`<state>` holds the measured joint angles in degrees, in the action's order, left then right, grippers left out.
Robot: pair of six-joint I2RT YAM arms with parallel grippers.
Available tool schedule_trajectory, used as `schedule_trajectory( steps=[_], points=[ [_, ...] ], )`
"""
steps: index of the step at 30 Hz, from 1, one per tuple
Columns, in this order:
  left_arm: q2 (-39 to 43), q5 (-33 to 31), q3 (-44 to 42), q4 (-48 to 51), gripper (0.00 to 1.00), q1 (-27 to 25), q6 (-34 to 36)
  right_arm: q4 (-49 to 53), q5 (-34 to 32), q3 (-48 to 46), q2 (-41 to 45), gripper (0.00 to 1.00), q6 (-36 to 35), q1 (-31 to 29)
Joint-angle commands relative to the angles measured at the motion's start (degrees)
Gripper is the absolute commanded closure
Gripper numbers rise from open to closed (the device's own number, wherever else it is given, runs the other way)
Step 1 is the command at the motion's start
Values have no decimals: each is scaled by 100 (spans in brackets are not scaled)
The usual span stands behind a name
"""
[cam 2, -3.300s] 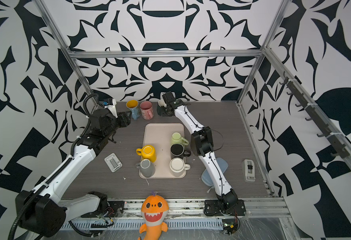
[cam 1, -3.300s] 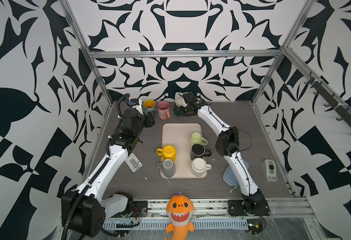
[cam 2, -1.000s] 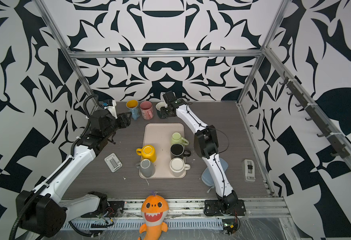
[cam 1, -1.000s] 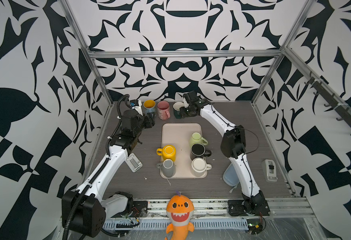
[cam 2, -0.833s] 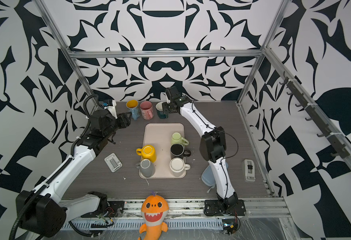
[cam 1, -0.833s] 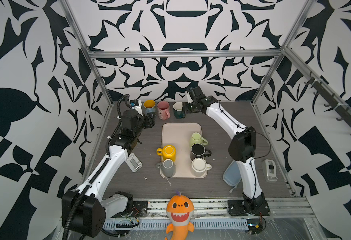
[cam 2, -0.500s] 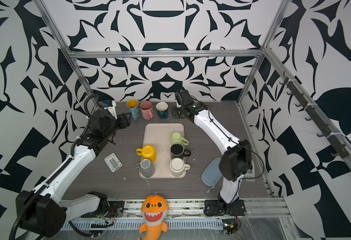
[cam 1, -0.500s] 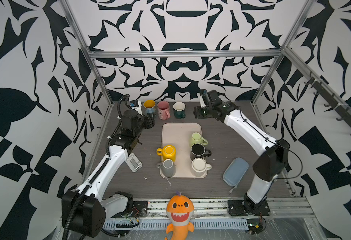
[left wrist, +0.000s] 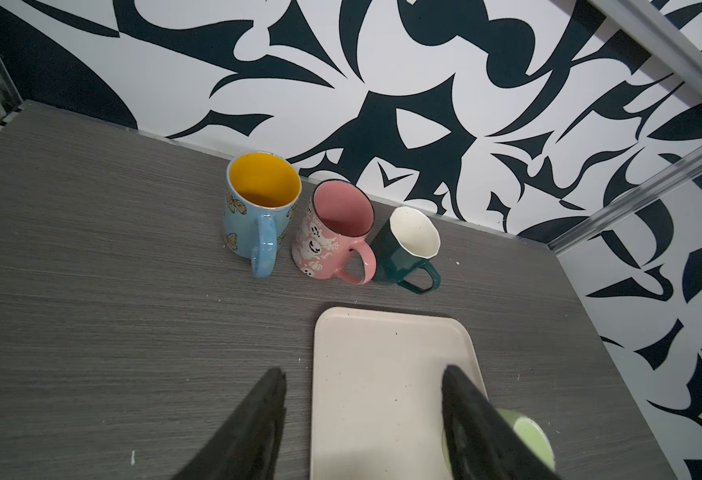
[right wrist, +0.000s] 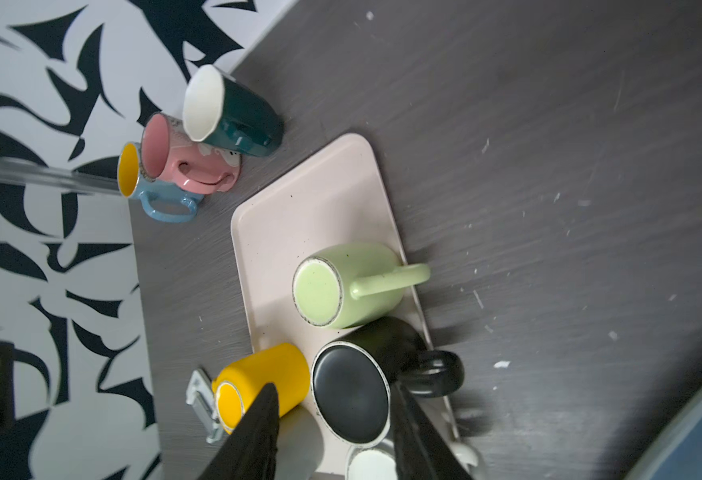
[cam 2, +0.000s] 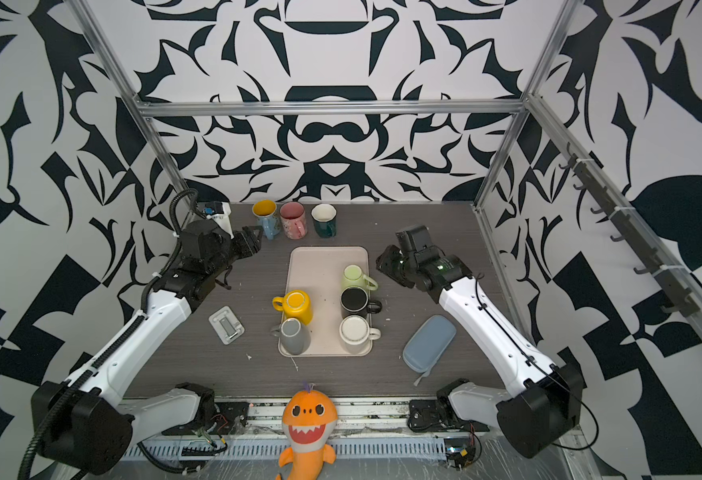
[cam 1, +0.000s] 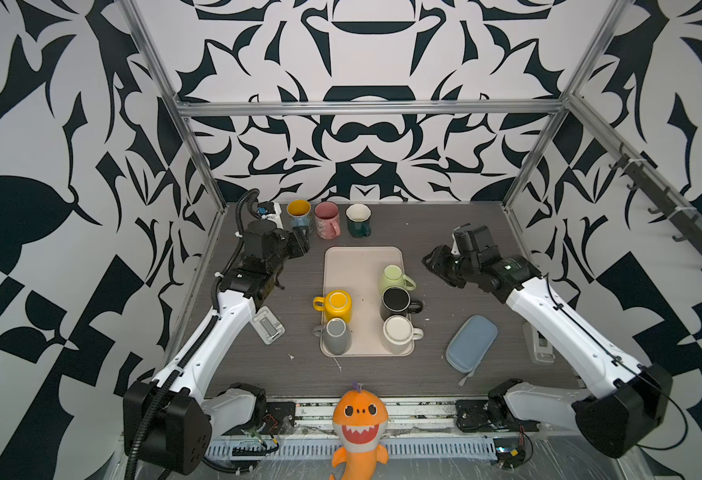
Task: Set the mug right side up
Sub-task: 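Open the right gripper and raise it off the teal mug, then move the right gripper over the upside-down light green mug on the tray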
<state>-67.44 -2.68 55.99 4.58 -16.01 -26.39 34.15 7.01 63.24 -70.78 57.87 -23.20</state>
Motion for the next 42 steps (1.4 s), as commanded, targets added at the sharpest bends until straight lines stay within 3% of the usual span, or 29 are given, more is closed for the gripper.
schedule_trajectory(
  steps=[1,7,13,21,42],
  points=[
    [179,-108,-95,52,37,20,-119,-654,644,-461,-9,58,1477,236],
    [233,-223,-105,122,37,23,-85,-1450,1263,-770,-379,60,2395,600],
    [250,-298,-141,131,37,24,-94,-1962,1481,-907,-674,58,3047,711],
    [219,-325,-203,107,36,19,-147,-2163,1646,-978,-1033,50,3257,721],
    [38,-400,-94,148,36,21,-26,-2835,1797,-972,-1844,46,3358,684]
  ],
)
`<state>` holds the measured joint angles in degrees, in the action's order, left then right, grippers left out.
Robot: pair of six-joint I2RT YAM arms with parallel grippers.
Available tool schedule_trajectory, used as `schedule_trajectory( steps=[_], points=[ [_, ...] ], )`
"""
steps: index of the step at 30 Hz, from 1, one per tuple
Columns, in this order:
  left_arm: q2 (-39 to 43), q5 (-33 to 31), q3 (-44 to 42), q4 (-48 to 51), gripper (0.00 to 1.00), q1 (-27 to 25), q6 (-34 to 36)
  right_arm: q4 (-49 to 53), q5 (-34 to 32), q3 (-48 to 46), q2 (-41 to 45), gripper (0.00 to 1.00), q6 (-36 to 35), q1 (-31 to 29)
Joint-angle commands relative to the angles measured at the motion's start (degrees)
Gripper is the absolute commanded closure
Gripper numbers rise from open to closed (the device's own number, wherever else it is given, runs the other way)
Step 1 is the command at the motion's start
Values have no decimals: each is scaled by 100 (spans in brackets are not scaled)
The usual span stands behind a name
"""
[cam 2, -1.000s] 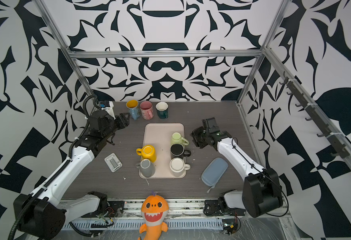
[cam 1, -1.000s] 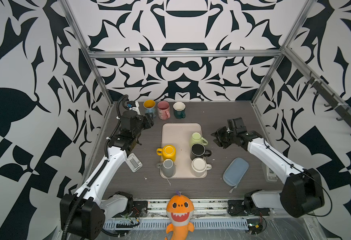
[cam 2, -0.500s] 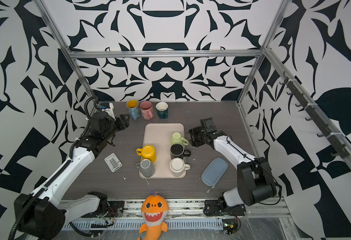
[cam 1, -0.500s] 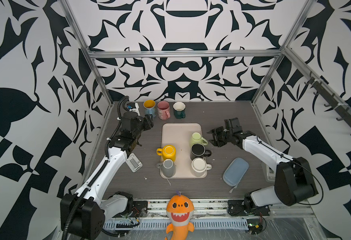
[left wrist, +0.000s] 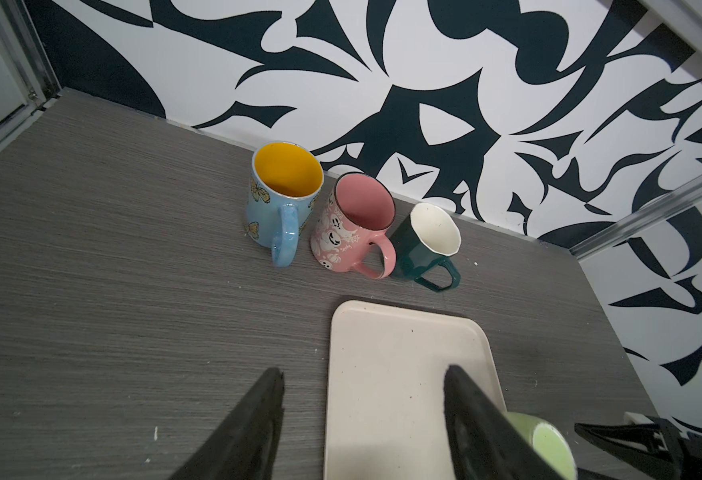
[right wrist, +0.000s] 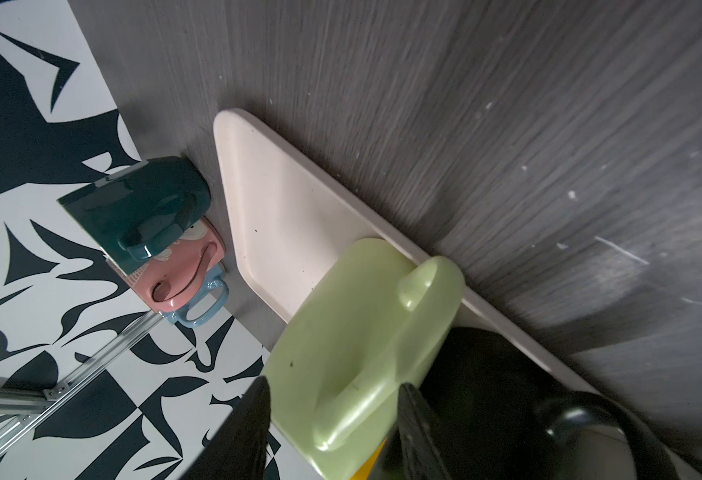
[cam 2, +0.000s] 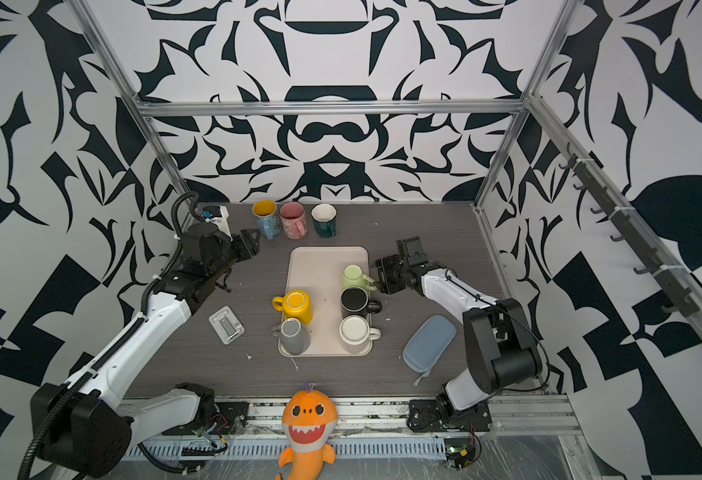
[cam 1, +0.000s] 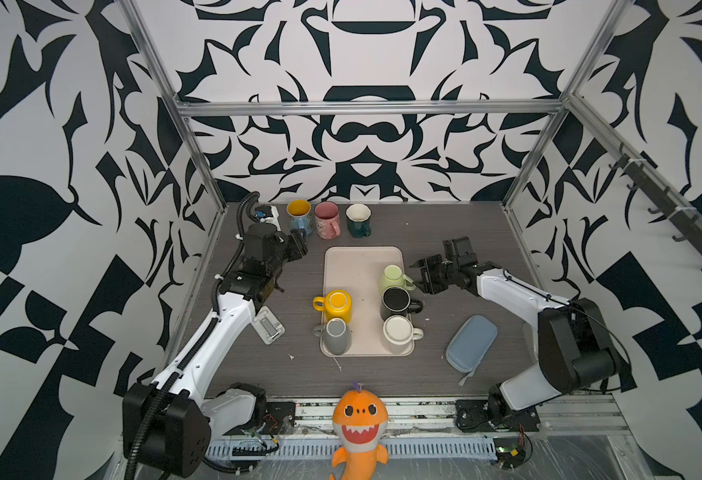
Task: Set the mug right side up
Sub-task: 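Move the right gripper over the upside-down light green mug on the tray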
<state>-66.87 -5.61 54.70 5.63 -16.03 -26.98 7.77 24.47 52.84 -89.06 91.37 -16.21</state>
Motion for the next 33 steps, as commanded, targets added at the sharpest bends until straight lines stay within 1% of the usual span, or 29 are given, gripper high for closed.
schedule_trajectory(
  steps=[1,7,15,24,30,33],
  points=[
    [-30,-111,36,51,36,26,35,-237,67,86,-69,46,21,-26],
    [-45,-155,44,71,35,27,76,-364,97,217,-311,46,40,-58],
    [-41,-204,56,110,35,22,132,-255,51,537,-570,46,-137,-58],
    [24,-203,28,114,35,22,132,-92,-161,680,-599,47,-349,-58],
    [-2,-204,32,114,35,28,131,-284,-66,784,-831,55,-282,-59],
    [-2,-204,32,114,35,28,136,-345,-74,858,-909,57,-285,-67]
  ],
)
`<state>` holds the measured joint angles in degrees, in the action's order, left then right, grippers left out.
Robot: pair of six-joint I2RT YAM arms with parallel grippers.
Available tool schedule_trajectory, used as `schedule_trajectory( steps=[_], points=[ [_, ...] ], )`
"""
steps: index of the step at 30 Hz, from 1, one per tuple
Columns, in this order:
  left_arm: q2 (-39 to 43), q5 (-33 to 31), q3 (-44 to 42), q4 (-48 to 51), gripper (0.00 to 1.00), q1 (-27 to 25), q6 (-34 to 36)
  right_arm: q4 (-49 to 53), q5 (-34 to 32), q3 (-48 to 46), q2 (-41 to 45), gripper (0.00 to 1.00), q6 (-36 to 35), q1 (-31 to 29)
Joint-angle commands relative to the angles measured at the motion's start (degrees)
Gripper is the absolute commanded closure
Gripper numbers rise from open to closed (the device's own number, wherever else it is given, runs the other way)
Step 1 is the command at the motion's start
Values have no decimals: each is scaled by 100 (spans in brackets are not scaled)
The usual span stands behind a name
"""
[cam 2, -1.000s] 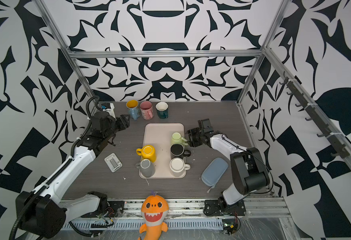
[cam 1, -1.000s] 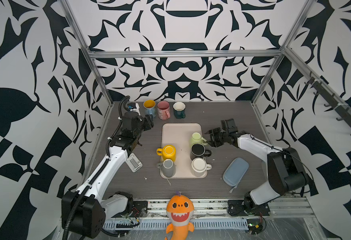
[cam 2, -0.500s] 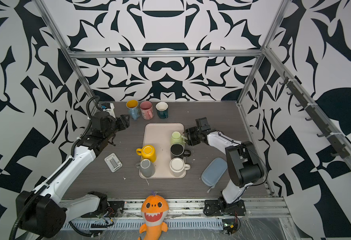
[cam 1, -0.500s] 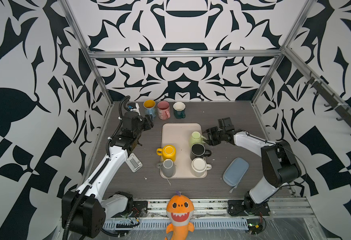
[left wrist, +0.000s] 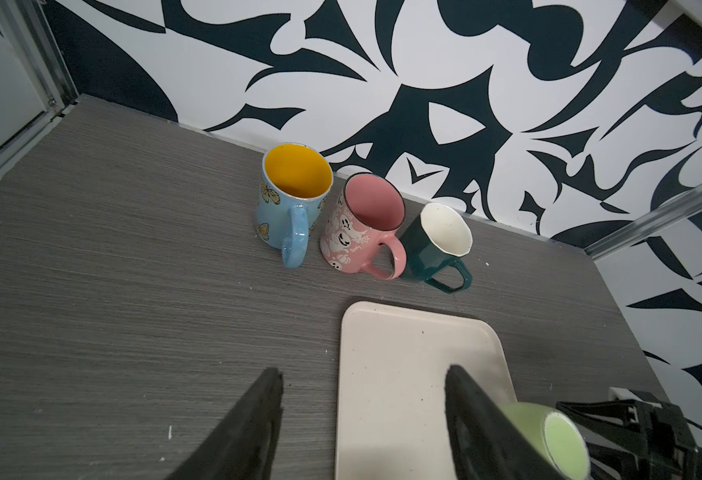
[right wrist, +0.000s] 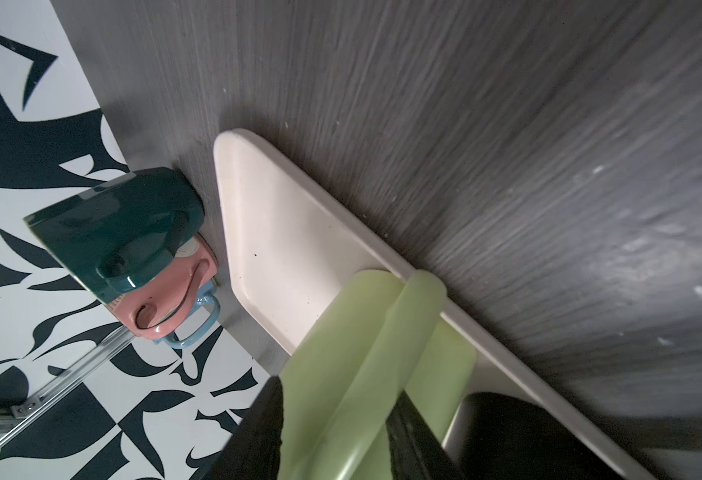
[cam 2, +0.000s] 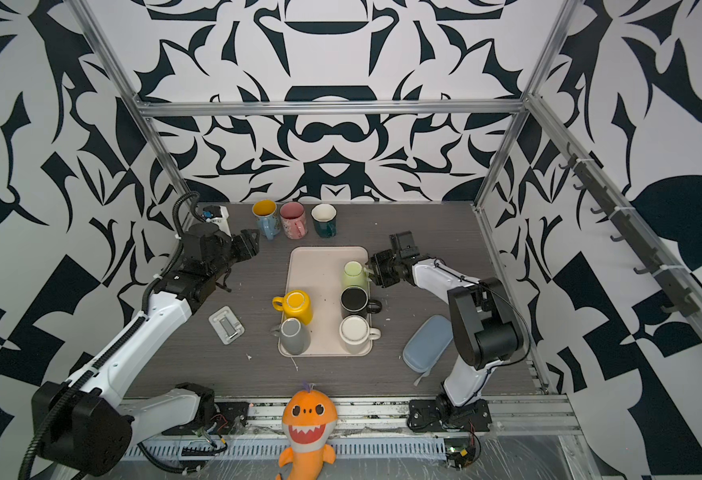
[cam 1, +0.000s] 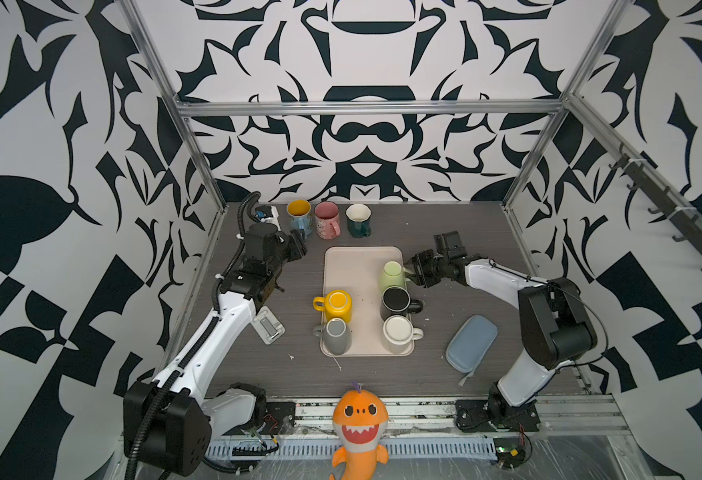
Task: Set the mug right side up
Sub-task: 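Move the right gripper over the upside-down light green mug on the tray, then lower the right gripper and close it on the light green mug's handle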
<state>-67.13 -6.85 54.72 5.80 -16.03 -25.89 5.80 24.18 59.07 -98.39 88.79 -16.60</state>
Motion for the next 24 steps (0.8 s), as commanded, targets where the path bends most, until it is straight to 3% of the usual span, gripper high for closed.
schedule_trajectory(
  steps=[1,17,24],
  points=[
    [24,-87,30,96,35,30,31,-171,-37,261,-8,58,-31,-27],
    [-80,-123,82,132,34,23,93,-452,64,324,-337,81,68,-27],
    [-92,-141,99,141,34,28,127,-662,78,411,-449,97,120,-27]
  ],
)
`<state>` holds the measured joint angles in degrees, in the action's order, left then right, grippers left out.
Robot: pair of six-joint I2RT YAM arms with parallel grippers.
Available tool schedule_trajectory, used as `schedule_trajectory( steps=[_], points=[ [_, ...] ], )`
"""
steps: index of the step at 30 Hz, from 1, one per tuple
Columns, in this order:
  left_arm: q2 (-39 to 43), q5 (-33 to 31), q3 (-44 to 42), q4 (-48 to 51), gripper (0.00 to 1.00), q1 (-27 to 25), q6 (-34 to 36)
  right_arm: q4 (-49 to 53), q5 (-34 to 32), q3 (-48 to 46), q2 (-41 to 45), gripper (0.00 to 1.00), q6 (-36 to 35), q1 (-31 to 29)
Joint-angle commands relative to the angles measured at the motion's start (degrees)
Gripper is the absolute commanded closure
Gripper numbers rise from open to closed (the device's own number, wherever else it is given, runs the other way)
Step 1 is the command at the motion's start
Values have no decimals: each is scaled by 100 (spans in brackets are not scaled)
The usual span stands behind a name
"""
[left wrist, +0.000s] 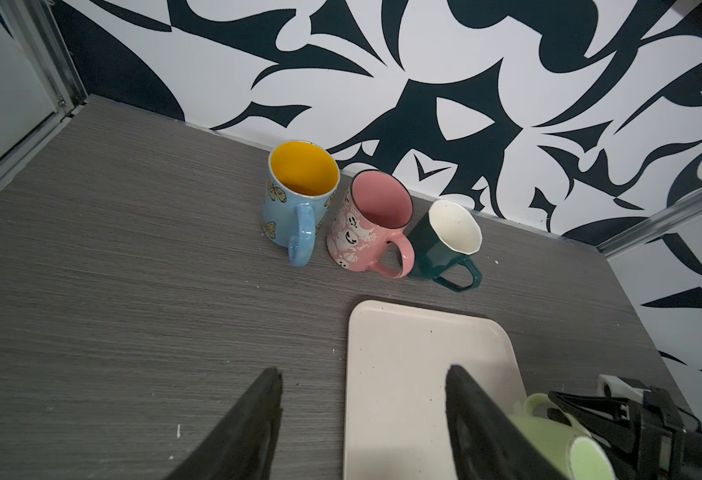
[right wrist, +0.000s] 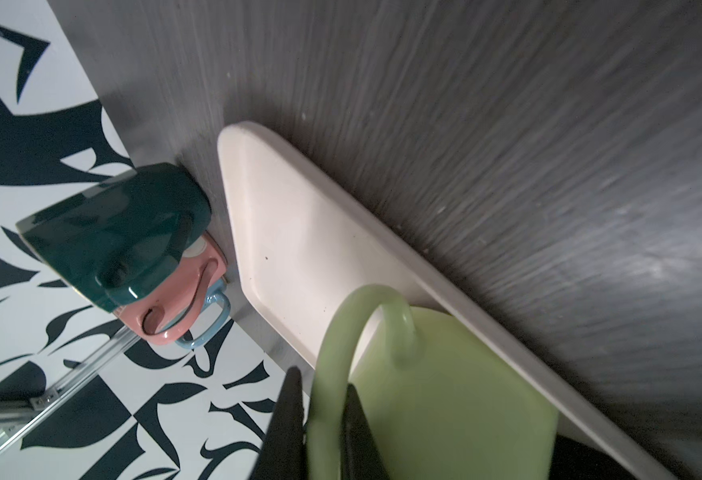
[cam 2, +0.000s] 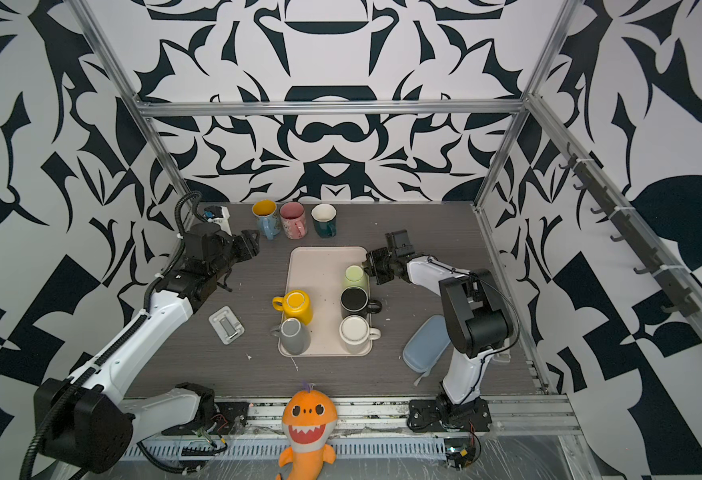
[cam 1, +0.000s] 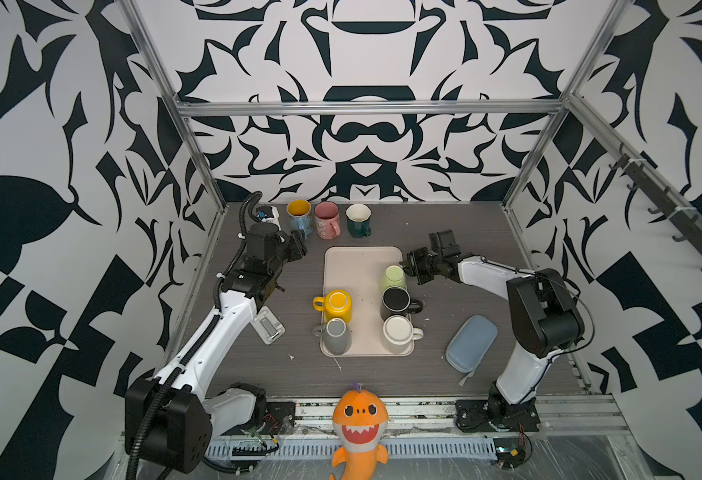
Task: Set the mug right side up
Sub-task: 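Lower the right gripper and close it on the light green mug's handle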
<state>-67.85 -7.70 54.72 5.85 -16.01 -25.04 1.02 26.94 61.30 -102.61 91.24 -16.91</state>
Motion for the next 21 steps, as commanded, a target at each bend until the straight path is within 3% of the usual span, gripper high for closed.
schedule_trajectory(
  steps=[1,11,21],
  points=[
    [-21,-60,104,136,34,21,49,-221,-191,210,-35,100,-124,3],
    [11,-78,190,217,34,20,138,-175,-11,672,-104,100,-593,-1],
    [7,-21,230,206,34,19,113,-904,5,506,28,100,-886,-170]
  ],
)
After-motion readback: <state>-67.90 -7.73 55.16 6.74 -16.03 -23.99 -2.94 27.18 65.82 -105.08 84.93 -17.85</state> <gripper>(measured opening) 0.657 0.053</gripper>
